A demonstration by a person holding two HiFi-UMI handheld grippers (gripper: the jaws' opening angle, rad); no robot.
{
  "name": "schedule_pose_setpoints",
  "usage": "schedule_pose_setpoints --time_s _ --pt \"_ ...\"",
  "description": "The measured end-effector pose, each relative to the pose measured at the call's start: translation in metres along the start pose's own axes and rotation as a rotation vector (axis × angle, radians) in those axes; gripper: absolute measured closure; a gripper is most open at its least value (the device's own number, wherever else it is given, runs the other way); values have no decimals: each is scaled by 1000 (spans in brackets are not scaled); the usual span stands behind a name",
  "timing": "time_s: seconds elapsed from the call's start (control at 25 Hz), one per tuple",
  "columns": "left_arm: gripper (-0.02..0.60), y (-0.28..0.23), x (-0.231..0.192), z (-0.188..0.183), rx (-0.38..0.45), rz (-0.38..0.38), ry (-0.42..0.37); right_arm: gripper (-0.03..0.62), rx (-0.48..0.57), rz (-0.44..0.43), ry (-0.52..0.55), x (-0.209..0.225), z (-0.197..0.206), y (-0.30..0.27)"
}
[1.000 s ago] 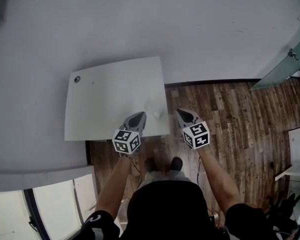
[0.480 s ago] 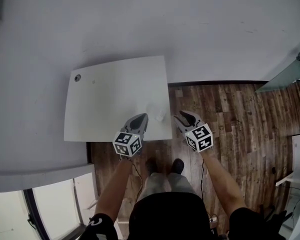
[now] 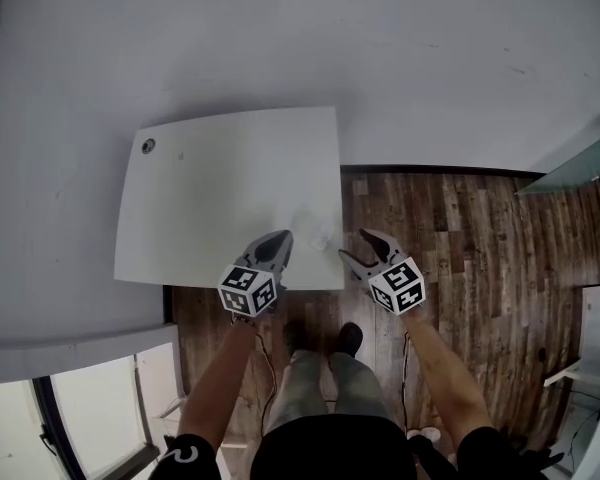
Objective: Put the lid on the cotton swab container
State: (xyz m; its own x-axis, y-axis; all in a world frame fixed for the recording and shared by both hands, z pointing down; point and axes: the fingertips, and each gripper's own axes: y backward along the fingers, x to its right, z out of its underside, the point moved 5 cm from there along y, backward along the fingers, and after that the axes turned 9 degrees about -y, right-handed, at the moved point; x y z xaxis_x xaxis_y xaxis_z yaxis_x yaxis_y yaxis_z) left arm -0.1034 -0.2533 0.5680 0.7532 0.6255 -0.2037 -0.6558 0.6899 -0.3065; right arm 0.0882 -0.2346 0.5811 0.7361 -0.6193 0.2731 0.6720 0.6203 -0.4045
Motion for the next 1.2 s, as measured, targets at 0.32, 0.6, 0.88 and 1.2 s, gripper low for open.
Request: schedule_pose_setpoints --time_s 0.32,0.6,0.88,1.2 --pt "557 -9 -16 22 9 -10 10 282 -16 -47 27 11 34 -28" --pt "557 -25 -13 56 -28 6 -9 246 -28 -92 57 17 67 -56" --pt "557 -29 -19 60 40 9 67 209 11 -171 98 13 76 -80" --pt "557 -34 -23 61 100 11 59 210 36 -172 122 12 82 -95"
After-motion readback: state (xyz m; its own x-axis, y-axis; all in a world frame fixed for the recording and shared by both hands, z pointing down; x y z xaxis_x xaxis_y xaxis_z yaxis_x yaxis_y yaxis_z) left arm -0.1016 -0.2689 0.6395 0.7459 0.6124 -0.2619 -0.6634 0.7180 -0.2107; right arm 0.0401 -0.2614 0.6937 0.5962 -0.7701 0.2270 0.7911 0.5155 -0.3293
